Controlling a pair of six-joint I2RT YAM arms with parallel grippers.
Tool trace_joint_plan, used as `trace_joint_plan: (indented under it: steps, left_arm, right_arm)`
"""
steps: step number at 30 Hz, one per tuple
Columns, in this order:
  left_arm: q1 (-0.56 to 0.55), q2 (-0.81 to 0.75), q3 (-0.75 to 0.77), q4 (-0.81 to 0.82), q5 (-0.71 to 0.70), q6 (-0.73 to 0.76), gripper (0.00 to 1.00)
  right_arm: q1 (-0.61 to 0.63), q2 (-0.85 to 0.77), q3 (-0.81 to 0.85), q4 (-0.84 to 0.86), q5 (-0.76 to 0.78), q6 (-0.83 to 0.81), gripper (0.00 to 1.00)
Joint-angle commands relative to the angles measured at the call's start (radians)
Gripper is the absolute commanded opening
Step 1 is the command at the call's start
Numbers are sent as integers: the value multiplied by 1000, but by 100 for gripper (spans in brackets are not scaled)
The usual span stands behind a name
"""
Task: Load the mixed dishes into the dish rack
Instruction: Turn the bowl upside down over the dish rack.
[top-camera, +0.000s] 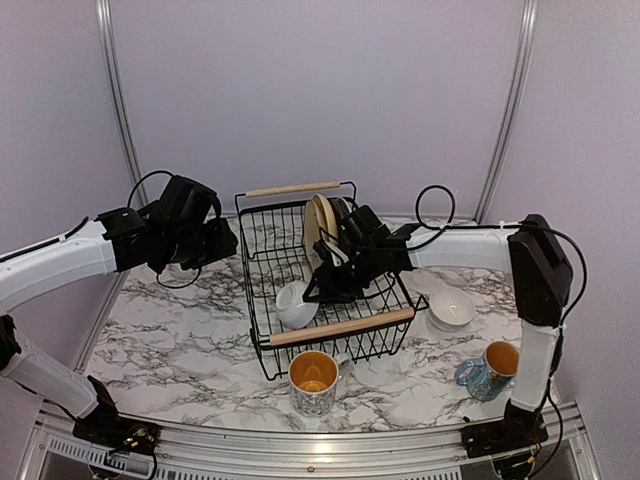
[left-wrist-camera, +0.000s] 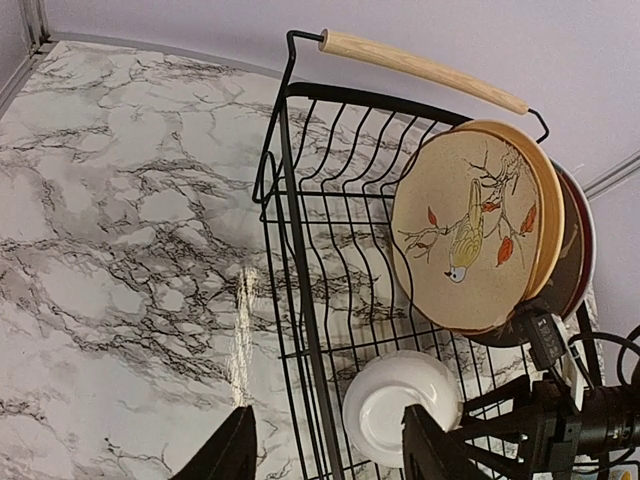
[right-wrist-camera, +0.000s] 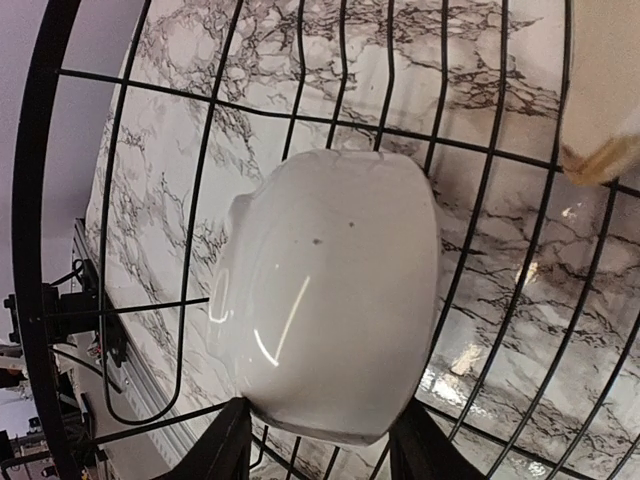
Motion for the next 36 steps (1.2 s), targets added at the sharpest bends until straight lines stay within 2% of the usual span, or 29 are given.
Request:
trace_joint_plan:
  steps: [1, 12, 18, 21, 25, 30, 36]
  left_arm:
    - [-9, 13, 27, 12, 0, 1, 52]
    - [-24, 53, 56, 11, 18, 8, 52]
    - [-30, 57, 67, 13, 8, 9, 52]
    - [-31, 52, 79, 2, -3, 22, 52]
    - [-31, 38, 89, -13, -21, 56, 53]
    - [-30, 6, 86, -13, -20, 93, 53]
    - [-31, -35, 60, -18, -32, 114, 54]
  right_arm:
    - [-19, -46, -10, -55, 53, -23, 45]
    - [-57, -124, -63, -78, 64, -57, 48]
    - [-56, -164, -75, 2, -77, -138, 48]
    - [-35, -168, -21, 1, -139, -242, 45]
    - [-21, -154, 61, -46, -221, -459, 42]
    - [-10, -92, 178, -120, -127, -693, 36]
    - [48, 25, 321, -181, 17, -807, 33]
